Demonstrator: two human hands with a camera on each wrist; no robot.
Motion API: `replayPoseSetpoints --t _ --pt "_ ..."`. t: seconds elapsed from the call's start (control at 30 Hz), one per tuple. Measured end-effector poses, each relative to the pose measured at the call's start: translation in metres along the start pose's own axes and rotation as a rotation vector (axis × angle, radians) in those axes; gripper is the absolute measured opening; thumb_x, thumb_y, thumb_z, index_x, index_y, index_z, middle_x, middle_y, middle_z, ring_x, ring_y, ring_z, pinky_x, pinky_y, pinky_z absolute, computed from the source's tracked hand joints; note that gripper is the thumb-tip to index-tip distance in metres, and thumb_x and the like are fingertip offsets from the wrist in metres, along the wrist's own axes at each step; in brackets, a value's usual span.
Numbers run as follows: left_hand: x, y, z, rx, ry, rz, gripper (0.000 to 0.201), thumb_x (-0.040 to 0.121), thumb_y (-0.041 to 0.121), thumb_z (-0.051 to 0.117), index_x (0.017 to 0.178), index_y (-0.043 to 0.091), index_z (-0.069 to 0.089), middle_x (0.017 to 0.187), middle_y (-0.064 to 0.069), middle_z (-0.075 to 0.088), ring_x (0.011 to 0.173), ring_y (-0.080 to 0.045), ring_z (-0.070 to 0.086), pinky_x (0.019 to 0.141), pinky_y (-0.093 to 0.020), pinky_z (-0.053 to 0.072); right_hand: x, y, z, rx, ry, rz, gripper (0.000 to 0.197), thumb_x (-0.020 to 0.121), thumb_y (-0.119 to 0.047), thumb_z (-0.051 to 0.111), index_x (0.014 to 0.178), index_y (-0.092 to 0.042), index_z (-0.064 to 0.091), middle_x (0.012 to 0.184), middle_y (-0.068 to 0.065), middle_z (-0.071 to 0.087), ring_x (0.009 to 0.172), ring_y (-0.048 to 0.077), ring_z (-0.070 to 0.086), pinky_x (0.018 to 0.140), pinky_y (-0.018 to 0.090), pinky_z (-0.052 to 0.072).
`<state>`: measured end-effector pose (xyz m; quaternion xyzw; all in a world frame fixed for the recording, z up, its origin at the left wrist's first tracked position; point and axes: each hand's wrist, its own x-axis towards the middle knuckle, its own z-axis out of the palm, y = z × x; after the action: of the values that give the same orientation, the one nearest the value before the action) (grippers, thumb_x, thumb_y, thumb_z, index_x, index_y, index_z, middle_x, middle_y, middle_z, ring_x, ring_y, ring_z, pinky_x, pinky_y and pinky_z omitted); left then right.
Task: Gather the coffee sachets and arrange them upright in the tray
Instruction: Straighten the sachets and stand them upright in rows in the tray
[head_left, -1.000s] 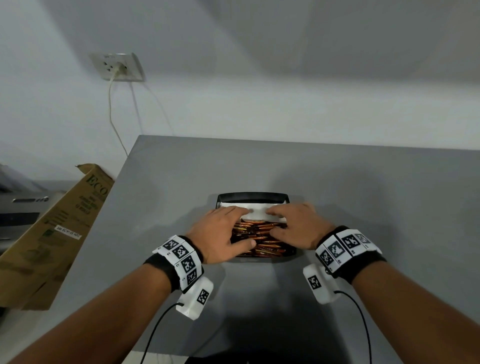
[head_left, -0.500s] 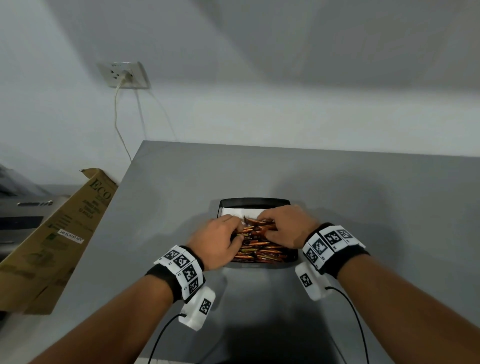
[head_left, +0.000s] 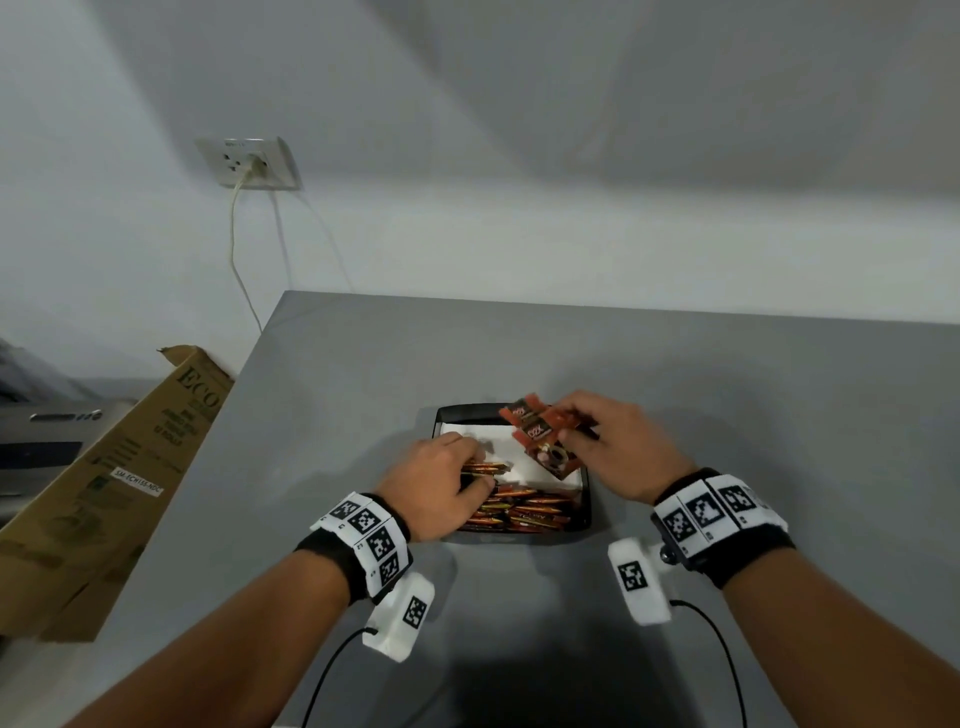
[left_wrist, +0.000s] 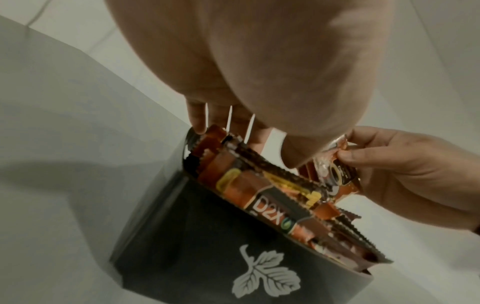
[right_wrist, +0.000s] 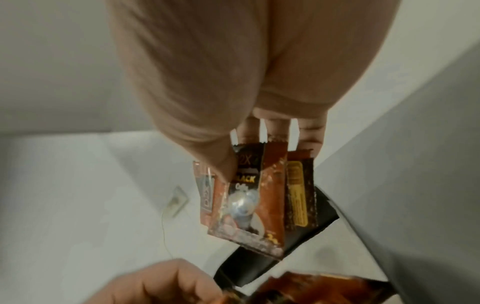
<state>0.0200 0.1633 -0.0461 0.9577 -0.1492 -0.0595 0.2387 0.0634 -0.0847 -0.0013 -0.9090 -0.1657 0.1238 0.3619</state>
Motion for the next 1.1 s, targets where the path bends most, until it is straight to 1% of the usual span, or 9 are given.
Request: replayPoseSetpoints --t 0.2,0.37,0.43,0.53,0.6,0.7,0.77,0.97,1.1 --pt "0.006 0.031 -0.016 -0.539 0.072 -0.111 0.093 0.072 0.071 0.061 0.147 0.022 0.038 0.140 0.011 0.051 0.126 -0.004 0.050 0.104 -0.029 0.044 -0.001 -0.006 0.004 0.600 0.136 0.092 0.018 0.096 -0.005 0.061 0.102 -0.020 0.069 0.103 0.003 0.077 0.097 0.023 0.073 0.094 0.049 0.056" --pt "0.024 0.065 -0.019 -1.509 0.047 -0.282 0.058 0.079 0.024 0.071 0.130 -0.001 0.057 0.118 -0.015 0.067 0.104 -0.026 0.066 0.089 -0.038 0.056 -0.004 -0.032 0.013 0.998 0.038 0.094 0.016 0.095 -0.002 0.060 0.104 -0.012 0.070 0.100 0.011 0.076 0.090 0.026 0.071 0.084 0.048 0.056" --pt "0.026 0.073 -0.018 -1.687 0.001 -0.342 0.050 0.080 0.011 0.066 0.126 -0.008 0.059 0.115 -0.027 0.062 0.102 -0.037 0.063 0.093 -0.047 0.050 -0.007 -0.040 0.016 0.911 0.010 0.062 0.015 0.094 -0.009 0.065 0.105 -0.017 0.072 0.104 0.008 0.076 0.094 0.025 0.072 0.087 0.047 0.057" --pt "0.026 0.076 -0.018 -1.745 0.032 -0.397 0.051 0.072 0.004 0.061 0.121 -0.007 0.062 0.111 -0.027 0.061 0.094 -0.038 0.065 0.086 -0.046 0.053 -0.009 -0.044 0.013 0.382 0.112 0.040 0.021 0.091 -0.029 0.069 0.112 -0.026 0.070 0.110 -0.008 0.071 0.099 0.012 0.068 0.095 0.047 0.056" --pt "0.024 0.074 -0.018 -1.774 0.036 -0.409 0.055 0.071 0.002 0.058 0.124 -0.008 0.059 0.113 -0.029 0.062 0.092 -0.038 0.067 0.078 -0.043 0.058 -0.011 -0.046 0.005 0.134 0.185 -0.003 0.051 0.084 -0.036 0.072 0.133 -0.030 0.058 0.132 -0.015 0.051 0.120 0.006 0.052 0.106 0.042 0.048" --pt "0.020 0.073 -0.017 -1.783 -0.023 -0.377 0.048 0.071 -0.005 0.055 0.118 -0.008 0.061 0.102 -0.025 0.067 0.087 -0.035 0.070 0.073 -0.041 0.059 -0.015 -0.055 -0.006 0.026 -0.022 -0.170 0.108 0.066 -0.039 0.087 0.155 -0.033 0.026 0.160 -0.013 0.021 0.145 0.001 0.018 0.119 0.023 0.023" --pt "0.016 0.076 -0.019 -1.767 -0.071 -0.349 0.037 0.068 -0.008 0.055 0.104 -0.003 0.063 0.087 -0.019 0.069 0.076 -0.030 0.070 0.067 -0.036 0.059 -0.013 -0.060 -0.004 -0.218 -0.107 -0.253 0.130 0.057 -0.045 0.091 0.159 -0.027 0.011 0.163 -0.009 0.013 0.149 0.006 0.010 0.121 0.027 0.015" --pt "0.012 0.073 -0.022 -1.857 -0.088 -0.333 0.055 0.063 0.000 0.068 0.116 0.002 0.056 0.100 -0.021 0.059 0.093 -0.033 0.062 0.085 -0.043 0.049 -0.013 -0.065 0.006 -0.302 -0.098 -0.286 0.100 0.067 -0.038 0.083 0.150 -0.024 0.029 0.135 -0.005 0.037 0.126 0.014 0.038 0.109 0.031 0.036" --pt "0.008 0.069 -0.019 -1.886 -0.093 -0.344 0.029 0.066 0.004 0.056 0.090 0.004 0.072 0.086 -0.016 0.069 0.082 -0.027 0.068 0.077 -0.037 0.052 -0.014 -0.069 0.010 -0.350 -0.106 -0.296 0.087 0.067 -0.039 0.082 0.142 -0.028 0.038 0.132 -0.008 0.038 0.121 0.012 0.040 0.092 0.021 0.030"
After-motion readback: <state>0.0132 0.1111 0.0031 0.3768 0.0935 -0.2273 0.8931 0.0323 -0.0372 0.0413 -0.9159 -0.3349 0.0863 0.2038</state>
